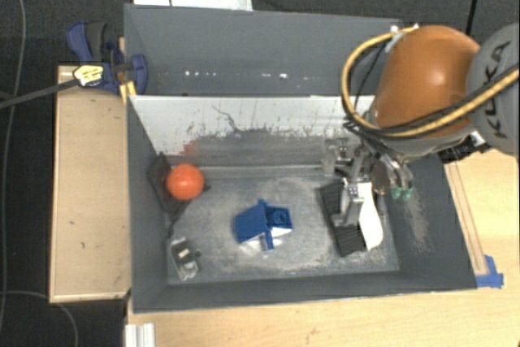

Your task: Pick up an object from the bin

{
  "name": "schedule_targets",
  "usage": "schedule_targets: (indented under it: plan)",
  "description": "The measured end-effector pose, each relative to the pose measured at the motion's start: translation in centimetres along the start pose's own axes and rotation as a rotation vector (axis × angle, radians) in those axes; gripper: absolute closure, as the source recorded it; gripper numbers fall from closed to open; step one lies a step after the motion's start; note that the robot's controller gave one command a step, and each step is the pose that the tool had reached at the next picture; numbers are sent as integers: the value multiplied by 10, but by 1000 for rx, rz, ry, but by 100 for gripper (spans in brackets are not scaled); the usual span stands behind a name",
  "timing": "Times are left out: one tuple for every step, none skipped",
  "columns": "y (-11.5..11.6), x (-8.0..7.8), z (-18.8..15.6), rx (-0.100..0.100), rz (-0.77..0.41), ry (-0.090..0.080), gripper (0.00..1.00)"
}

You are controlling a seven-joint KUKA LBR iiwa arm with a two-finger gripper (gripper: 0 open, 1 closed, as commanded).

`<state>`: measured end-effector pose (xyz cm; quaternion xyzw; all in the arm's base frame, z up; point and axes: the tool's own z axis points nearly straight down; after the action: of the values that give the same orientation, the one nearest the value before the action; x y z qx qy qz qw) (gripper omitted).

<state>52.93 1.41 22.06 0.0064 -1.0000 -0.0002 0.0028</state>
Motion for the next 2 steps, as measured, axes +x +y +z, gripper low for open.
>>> schedule_targets:
  plan:
    - [0, -1, -5, 0, 0, -9, 0]
    - [1, -17, 20, 0, -66, -13, 0]
